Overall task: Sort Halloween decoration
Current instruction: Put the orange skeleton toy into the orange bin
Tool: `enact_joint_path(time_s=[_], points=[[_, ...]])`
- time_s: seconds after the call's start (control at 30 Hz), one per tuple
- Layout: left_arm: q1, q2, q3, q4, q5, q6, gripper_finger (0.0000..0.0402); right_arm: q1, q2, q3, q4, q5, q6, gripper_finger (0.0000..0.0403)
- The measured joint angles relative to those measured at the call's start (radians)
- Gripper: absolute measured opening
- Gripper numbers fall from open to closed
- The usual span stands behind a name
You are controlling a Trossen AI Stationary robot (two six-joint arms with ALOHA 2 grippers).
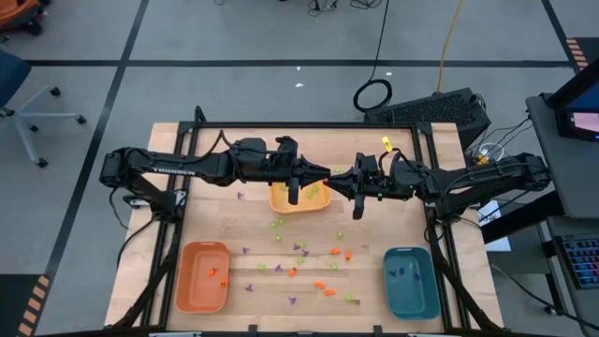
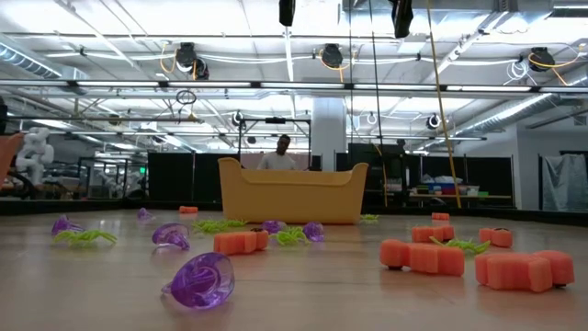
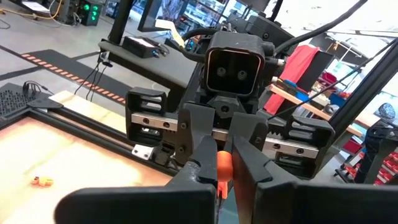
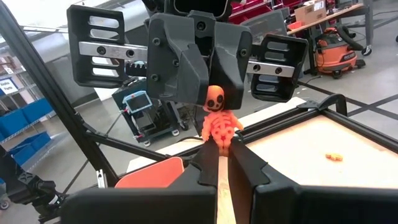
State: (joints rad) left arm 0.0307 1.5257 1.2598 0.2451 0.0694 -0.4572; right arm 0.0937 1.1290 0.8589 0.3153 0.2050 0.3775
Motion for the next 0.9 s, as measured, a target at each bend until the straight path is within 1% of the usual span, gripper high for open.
enact_joint_path(time_s=[0.17, 0.27, 0.37, 0.67, 0.77, 0.9], points=[[0.000, 0.000, 0.000, 0.000, 0.000, 0.000, 0.0010, 0.000, 0.000, 0.000, 0.000, 0.000, 0.003, 0.0002], [0.000, 0.000, 0.000, 0.000, 0.001, -0.001, 0.0010, 0.000, 0.000, 0.000, 0.000, 0.001, 0.020, 0.0016], [0.000, 0.000, 0.000, -0.001, 0.002, -0.006, 0.0010, 0.000, 0.000, 0.000, -0.006, 0.003, 0.052, 0.0043], [0.002, -0.020, 0.000, -0.002, 0.008, -0.006, 0.0009, 0.000, -0.002, 0.000, -0.085, 0.001, 0.094, 0.0153], [0.002, -0.020, 0.000, -0.003, 0.008, -0.006, 0.0009, 0.000, -0.002, 0.000, -0.086, -0.024, 0.094, 0.0179], [0.002, -0.025, 0.000, -0.006, 0.014, -0.006, 0.0009, 0.000, -0.002, 0.000, -0.120, -0.026, 0.095, 0.0199]])
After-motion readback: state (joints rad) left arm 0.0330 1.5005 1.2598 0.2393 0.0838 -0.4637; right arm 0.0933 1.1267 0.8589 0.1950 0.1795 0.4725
